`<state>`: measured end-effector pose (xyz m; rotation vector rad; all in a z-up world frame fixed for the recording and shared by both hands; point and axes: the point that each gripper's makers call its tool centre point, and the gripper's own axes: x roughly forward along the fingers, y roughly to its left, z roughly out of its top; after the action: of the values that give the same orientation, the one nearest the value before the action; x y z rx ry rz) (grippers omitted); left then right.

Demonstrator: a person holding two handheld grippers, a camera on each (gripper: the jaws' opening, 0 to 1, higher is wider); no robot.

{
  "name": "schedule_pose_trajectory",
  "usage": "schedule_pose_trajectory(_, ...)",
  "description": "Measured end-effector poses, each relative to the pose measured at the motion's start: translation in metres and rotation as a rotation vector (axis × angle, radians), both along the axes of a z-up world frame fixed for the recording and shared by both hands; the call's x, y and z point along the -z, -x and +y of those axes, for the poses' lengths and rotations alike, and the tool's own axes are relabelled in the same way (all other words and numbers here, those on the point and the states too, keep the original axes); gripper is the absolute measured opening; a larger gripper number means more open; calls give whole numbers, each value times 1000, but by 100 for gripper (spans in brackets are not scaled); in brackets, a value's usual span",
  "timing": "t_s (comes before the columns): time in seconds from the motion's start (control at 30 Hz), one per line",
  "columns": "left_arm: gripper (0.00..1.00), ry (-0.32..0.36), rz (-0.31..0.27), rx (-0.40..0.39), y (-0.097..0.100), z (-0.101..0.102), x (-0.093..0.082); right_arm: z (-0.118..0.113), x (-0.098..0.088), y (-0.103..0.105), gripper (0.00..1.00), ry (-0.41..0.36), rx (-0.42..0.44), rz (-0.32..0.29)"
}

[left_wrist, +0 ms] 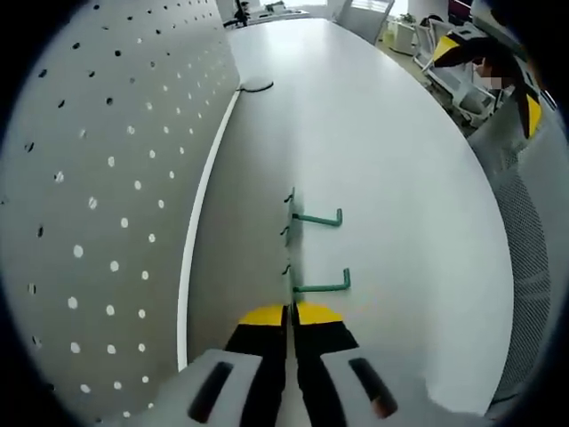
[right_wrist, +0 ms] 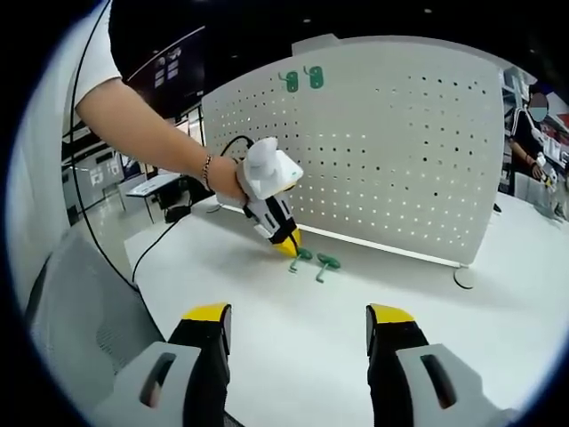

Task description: Insert the hook assembly into the mounting plate slot until the hook locks in place.

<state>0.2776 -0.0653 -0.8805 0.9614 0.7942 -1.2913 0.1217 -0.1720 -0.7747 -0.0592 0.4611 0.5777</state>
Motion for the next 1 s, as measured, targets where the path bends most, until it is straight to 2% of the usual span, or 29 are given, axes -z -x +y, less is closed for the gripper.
schedule_pose_trajectory(0.23, 1, -7, -6, 3, -1, 0, 0, -1, 0, -1, 59, -7, 5, 0)
schedule_pose_trajectory(0.5, 1, 23, -10, -16, 1, 1, 0, -4, 0, -3, 59, -7, 21, -1)
schedule_pose_trajectory(0.57, 1, 45, -28, -6, 1, 0, -2, -4, 0, -2, 59, -9, 22, 0)
schedule_pose_trajectory(0.63, 1, 95, -18, -49, -1, -2, -8, -5, -1, -2, 59, -9, 24, -2)
schedule_pose_trajectory(0.7, 1, 102, -29, -54, -4, -1, -11, -5, -1, -3, 59, -11, 26, -3)
schedule_pose_trajectory(0.8, 1, 144, -24, -75, -6, -1, -17, -6, -2, -3, 59, -10, 29, -8)
schedule_pose_trajectory(0.87, 1, 183, 6, -109, -5, -3, -20, -7, -2, -3, 59, -18, 35, -6)
schedule_pose_trajectory(0.93, 1, 188, -21, -108, -8, -1, -24, -8, -2, -4, 59, -17, 38, -7)
schedule_pose_trajectory(1.0, 1, 197, -24, -103, -7, 0, -27, -8, -2, -4, 59, -22, 38, -8)
